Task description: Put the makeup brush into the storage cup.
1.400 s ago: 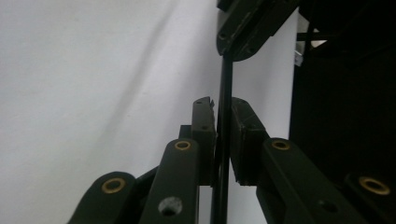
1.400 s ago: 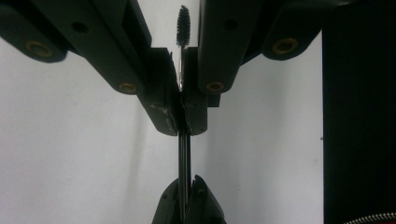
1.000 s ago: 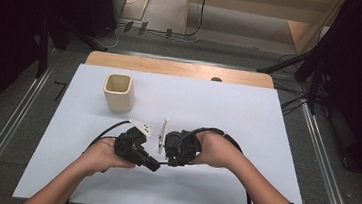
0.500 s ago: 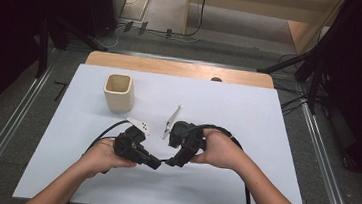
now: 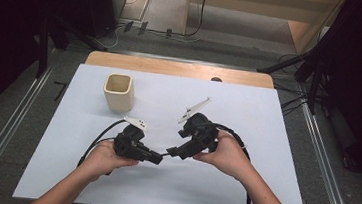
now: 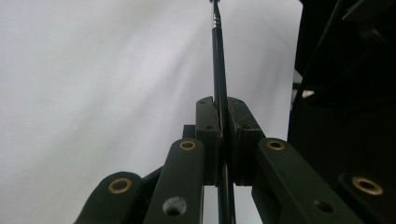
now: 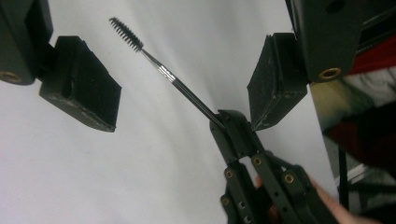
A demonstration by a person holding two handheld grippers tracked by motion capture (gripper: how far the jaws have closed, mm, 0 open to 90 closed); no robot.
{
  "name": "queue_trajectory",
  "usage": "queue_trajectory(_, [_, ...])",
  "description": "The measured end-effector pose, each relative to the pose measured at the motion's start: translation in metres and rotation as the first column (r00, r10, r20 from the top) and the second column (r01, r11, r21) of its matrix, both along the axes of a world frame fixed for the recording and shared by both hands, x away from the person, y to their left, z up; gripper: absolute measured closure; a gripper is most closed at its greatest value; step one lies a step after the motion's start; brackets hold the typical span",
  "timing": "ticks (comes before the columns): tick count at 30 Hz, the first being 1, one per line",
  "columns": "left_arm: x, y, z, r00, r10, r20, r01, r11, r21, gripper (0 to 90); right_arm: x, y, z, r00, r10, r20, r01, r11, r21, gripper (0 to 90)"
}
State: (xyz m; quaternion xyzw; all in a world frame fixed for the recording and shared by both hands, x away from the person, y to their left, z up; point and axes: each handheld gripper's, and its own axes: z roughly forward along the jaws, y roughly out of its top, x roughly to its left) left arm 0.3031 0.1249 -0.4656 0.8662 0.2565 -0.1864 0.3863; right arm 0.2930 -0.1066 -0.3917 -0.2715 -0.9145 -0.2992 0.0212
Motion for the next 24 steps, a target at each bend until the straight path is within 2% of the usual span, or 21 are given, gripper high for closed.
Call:
queue_trajectory(5, [-0.001, 0.004, 0.004, 0.9988, 0.041, 0.028, -0.041, 0.9991, -0.01, 85.1, -0.005, -0.012, 0.002, 0.9965, -0.083, -0.004, 0.083, 0.994, 0.066, 25.5])
queue_trajectory(9, [-0.002, 0.007, 0.005, 0.9947, 0.096, 0.037, -0.094, 0.9941, -0.054, 85.1, -0.012, -0.019, 0.002, 0.992, -0.126, 0.002, 0.125, 0.987, 0.102, 25.0])
queue_trajectory(11, [-0.004, 0.007, 0.005, 0.9931, 0.109, 0.045, -0.106, 0.993, -0.051, 85.1, -0.016, -0.022, 0.001, 0.9894, -0.145, 0.001, 0.144, 0.983, 0.117, 25.0])
queue_trajectory(17, [-0.008, 0.006, 0.003, 0.9875, 0.146, 0.059, -0.141, 0.9867, -0.081, 85.1, -0.025, -0.032, -0.004, 0.9745, -0.224, 0.011, 0.219, 0.961, 0.167, 25.9])
queue_trajectory(24, [-0.016, 0.006, 0.002, 0.9732, 0.208, 0.098, -0.197, 0.974, -0.112, 85.1, -0.036, -0.042, -0.013, 0.9581, -0.286, 0.006, 0.278, 0.934, 0.226, 26.5])
